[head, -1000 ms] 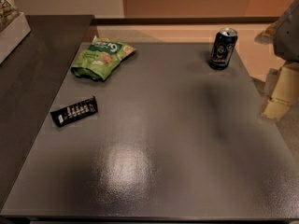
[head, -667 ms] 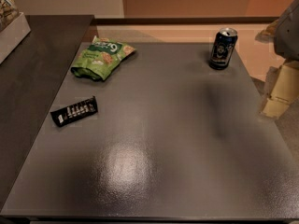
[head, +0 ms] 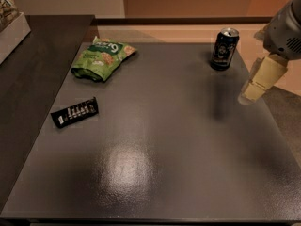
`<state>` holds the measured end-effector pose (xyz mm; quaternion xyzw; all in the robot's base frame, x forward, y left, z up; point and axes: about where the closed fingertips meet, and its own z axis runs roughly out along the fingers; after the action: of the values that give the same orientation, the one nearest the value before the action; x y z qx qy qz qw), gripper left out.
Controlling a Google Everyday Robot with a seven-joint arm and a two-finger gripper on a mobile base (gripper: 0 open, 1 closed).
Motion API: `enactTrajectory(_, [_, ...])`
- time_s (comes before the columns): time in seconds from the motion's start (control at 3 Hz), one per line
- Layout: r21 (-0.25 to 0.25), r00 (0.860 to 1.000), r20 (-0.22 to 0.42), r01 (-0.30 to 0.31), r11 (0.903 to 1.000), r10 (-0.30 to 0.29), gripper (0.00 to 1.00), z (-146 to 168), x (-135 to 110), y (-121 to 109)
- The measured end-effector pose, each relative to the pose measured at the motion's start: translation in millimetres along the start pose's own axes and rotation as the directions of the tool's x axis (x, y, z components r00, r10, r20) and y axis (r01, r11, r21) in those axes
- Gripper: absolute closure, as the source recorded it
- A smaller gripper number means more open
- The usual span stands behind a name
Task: Pick pepsi can
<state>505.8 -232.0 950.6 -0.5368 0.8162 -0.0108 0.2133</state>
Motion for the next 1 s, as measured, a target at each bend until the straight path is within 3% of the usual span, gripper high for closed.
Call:
enactTrajectory(0.33, [0.04,0.992,0.062,-0.11,0.9931,0.108,0.0,24.9,5.9,-39.8])
enactTrajectory(0.67, [0.078,0.966,0.144,-0.226,0.9709,0.214,0.0,45.2,10.8,-85.6])
enactTrajectory(1.0, [0.085,0.932,0.234,-0.304,0.9488,0.278,0.0,64.6,4.9,-120.9])
